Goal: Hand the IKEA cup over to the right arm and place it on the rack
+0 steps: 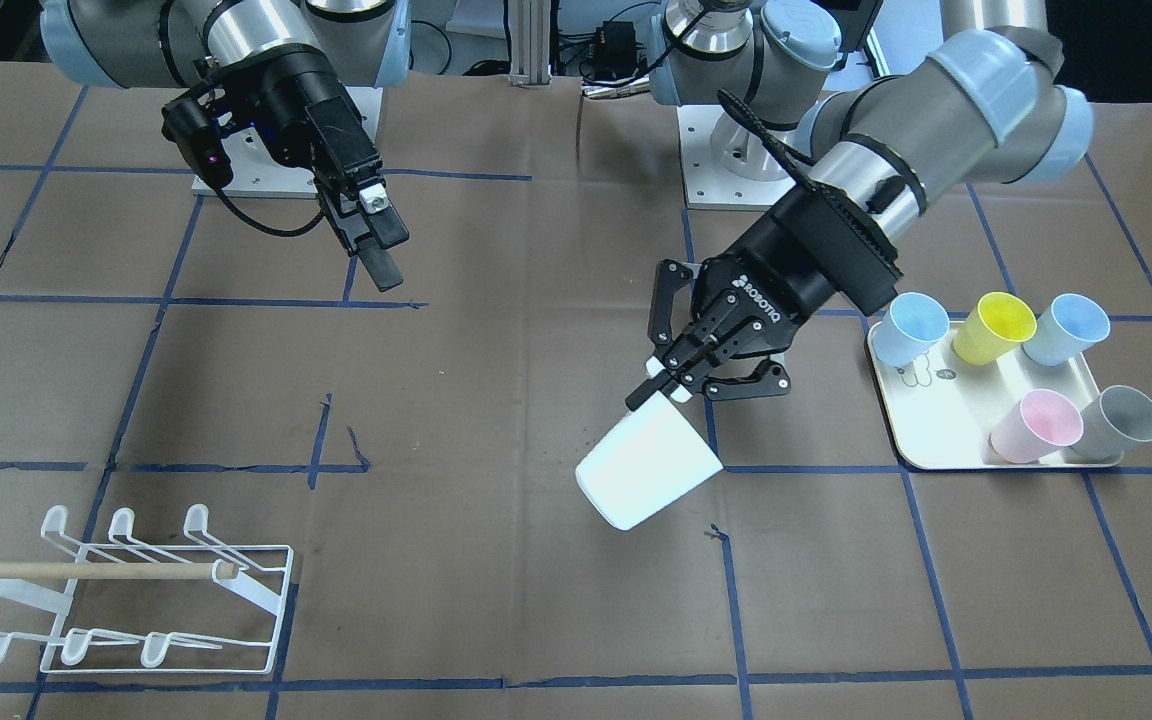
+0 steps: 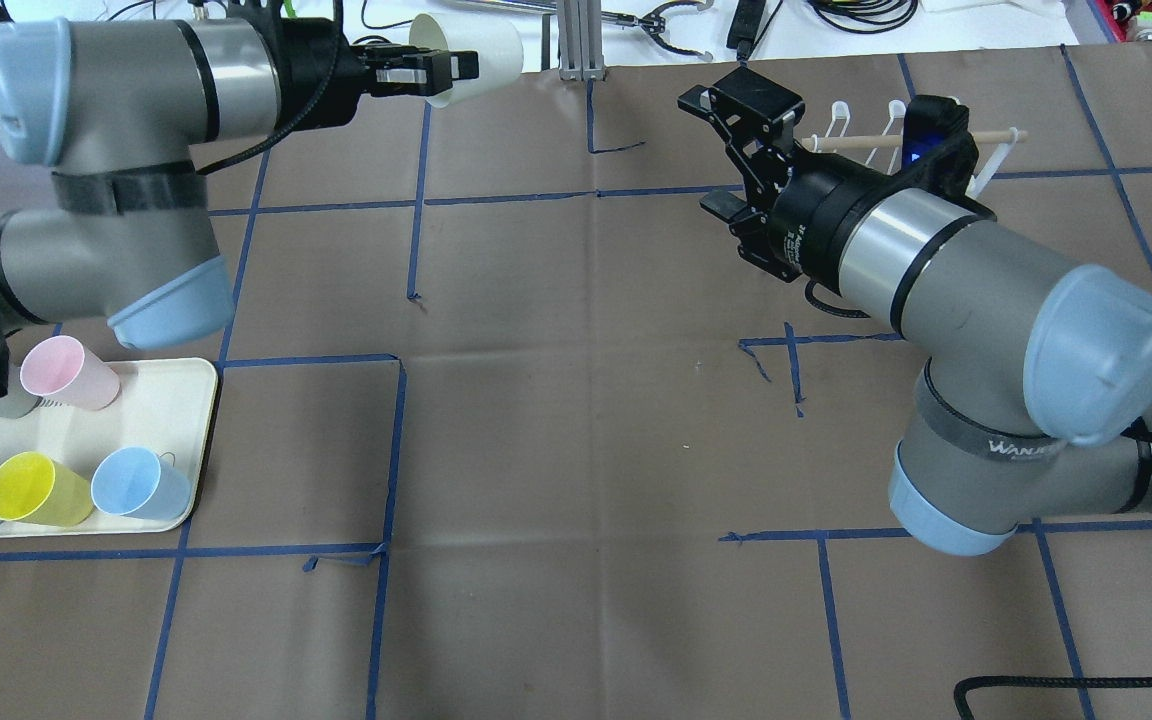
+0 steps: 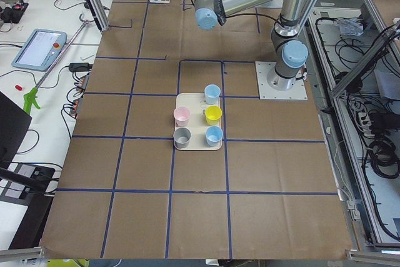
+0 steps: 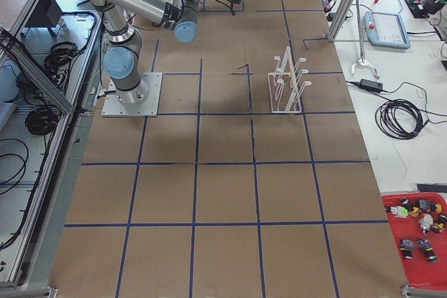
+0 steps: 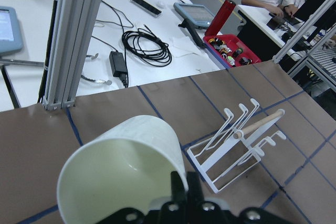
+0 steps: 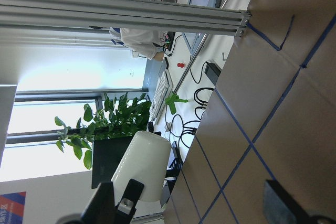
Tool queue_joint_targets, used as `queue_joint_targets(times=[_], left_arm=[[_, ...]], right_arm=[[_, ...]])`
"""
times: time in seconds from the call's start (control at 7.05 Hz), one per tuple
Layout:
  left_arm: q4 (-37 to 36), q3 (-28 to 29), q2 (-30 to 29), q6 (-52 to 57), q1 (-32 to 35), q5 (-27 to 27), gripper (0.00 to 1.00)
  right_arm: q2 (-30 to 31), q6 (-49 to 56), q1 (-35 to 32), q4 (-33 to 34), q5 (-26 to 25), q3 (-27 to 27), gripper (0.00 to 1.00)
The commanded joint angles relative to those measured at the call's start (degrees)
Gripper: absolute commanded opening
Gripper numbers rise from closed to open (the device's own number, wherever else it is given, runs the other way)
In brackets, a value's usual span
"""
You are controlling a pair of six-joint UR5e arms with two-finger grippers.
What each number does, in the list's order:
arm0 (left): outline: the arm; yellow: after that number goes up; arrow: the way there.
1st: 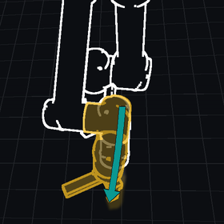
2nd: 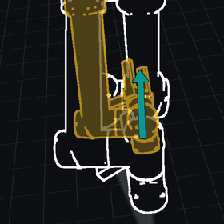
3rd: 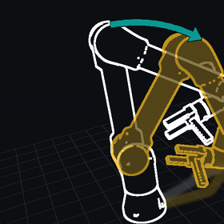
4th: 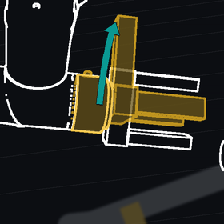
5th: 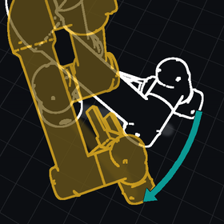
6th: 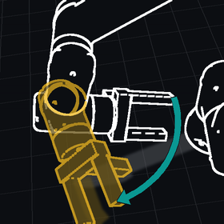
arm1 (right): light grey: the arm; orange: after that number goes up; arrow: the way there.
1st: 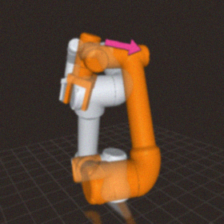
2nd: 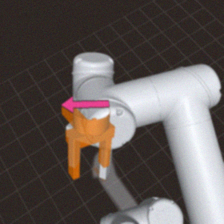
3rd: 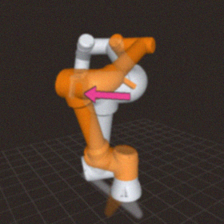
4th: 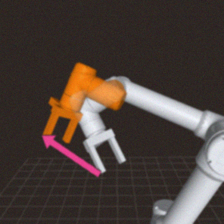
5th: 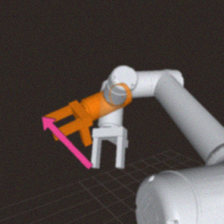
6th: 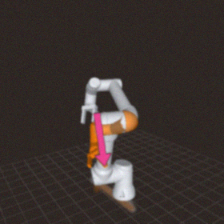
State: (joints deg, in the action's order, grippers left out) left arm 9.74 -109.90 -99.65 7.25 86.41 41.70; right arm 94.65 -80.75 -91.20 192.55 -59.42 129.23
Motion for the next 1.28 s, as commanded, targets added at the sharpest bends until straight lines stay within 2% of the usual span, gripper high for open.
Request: queue_joint_targets(times=[0.0, 0.28, 0.85, 1.13], left_arm=[[-22.7, -9.8, -0.2, -9.1, 4.0, 0.4, 0.0], [-26.7, -13.7, 1.1, -10.1, 7.5, 0.6, 0.0], [-26.8, -14.1, 1.3, -10.8, 11.4, 1.8, 0.0], [-26.8, -15.0, 1.8, -10.8, 11.5, 1.8, 0.0]], right_arm=[[0.1, -11.2, -0.1, 6.6, 0.1, 4.1, 1.0], [-0.3, -10.4, -0.2, 5.0, -0.3, 4.6, 1.0], [-1.2, -4.9, -0.5, -2.8, -0.2, 4.2, 1.0], [-2.4, -5.1, -2.0, -5.2, -0.2, 1.4, 1.0]])
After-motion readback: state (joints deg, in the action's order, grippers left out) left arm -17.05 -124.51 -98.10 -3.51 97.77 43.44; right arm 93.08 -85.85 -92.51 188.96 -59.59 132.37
